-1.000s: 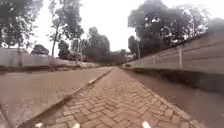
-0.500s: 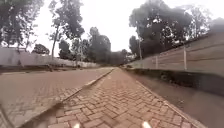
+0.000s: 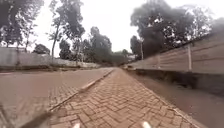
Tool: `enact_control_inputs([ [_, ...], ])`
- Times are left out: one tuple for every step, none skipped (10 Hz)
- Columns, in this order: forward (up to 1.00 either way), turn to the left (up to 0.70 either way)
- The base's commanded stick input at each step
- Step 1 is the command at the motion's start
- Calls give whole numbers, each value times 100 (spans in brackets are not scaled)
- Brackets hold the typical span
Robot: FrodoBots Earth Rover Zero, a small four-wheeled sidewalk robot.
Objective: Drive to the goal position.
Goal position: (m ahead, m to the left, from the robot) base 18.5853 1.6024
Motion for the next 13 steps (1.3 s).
enact_control_inputs([
  [70, 0],
  [70, 0],
  [70, 0],
  [70, 0],
  [70, 0],
  [70, 0],
  [70, 0],
  [70, 0],
  [70, 0],
  [70, 0],
  [70, 0],
  [70, 0],
  [70, 0],
])
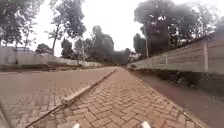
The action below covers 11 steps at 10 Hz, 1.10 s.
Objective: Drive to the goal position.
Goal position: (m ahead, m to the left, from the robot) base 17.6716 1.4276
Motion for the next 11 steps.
enact_control_inputs([
  [70, 0],
  [70, 0],
  [70, 0],
  [70, 0],
  [70, 0],
  [70, 0],
  [70, 0],
  [70, -16],
  [70, -25],
  [70, -34],
  [70, -35],
])
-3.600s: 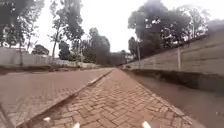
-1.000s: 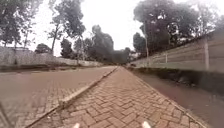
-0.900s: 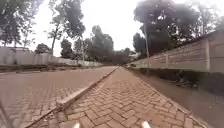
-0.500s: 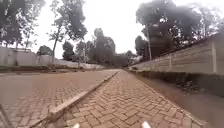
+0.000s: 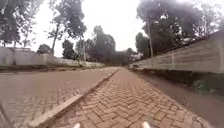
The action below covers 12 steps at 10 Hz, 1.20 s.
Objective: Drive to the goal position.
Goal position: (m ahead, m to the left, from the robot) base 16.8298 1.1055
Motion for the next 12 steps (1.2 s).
enact_control_inputs([
  [70, -35],
  [70, -35],
  [70, -34],
  [70, -29],
  [70, -9],
  [70, 2],
  [70, 1],
  [70, 1],
  [70, 0],
  [70, 6],
  [70, 6],
  [70, 5],
])
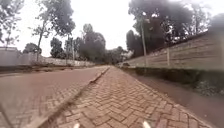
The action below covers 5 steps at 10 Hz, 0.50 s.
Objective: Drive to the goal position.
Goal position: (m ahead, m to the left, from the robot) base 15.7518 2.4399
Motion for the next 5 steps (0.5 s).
enact_control_inputs([
  [70, 5],
  [70, 5],
  [70, 4],
  [70, 3],
  [70, 3],
])
